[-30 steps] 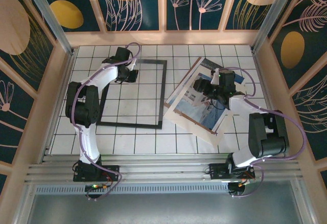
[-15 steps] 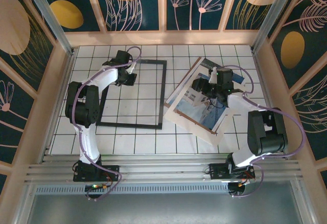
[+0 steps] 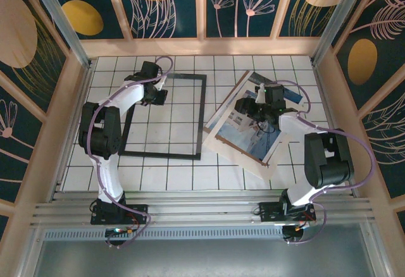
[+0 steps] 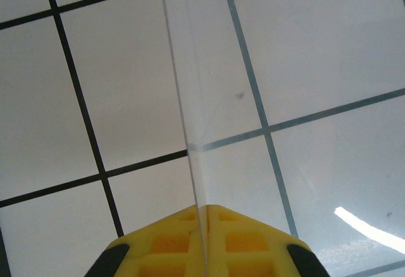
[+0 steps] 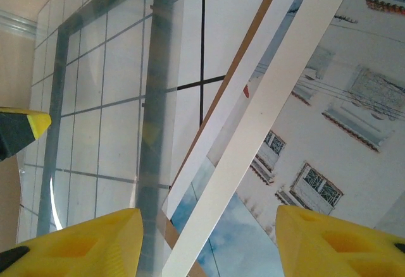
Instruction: Put the photo into the frame
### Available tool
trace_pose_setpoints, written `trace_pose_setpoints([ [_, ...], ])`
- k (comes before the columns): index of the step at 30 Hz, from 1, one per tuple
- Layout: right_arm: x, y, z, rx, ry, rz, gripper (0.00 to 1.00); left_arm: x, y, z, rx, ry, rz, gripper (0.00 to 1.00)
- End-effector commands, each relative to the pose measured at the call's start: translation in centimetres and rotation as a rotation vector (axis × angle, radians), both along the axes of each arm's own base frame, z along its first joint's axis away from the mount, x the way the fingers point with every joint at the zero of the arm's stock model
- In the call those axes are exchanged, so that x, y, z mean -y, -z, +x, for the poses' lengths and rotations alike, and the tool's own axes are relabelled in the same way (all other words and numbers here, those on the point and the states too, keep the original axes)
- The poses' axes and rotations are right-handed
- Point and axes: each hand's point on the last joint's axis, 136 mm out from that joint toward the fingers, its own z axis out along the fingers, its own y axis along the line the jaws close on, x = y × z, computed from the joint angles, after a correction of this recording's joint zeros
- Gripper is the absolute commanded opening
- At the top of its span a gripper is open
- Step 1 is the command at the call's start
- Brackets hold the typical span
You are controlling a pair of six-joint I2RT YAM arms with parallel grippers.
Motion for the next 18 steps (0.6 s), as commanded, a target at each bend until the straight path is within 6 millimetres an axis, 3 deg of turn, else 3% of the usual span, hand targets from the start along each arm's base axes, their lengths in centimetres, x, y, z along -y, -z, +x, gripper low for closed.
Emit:
trace_pose_setpoints([
  [1, -0.25, -0.14, 0.48, 0.012, -0.011, -0.028, 0.58, -0.57, -1.46, -0.79, -0.018, -0.018, -0.004, 0.00],
  [18, -0.58, 0.07, 0.81, 0.013, -0.026, -0.026, 0.58, 0.00, -2.09, -1.29, -0.041, 0.014, -0.027, 0.00],
])
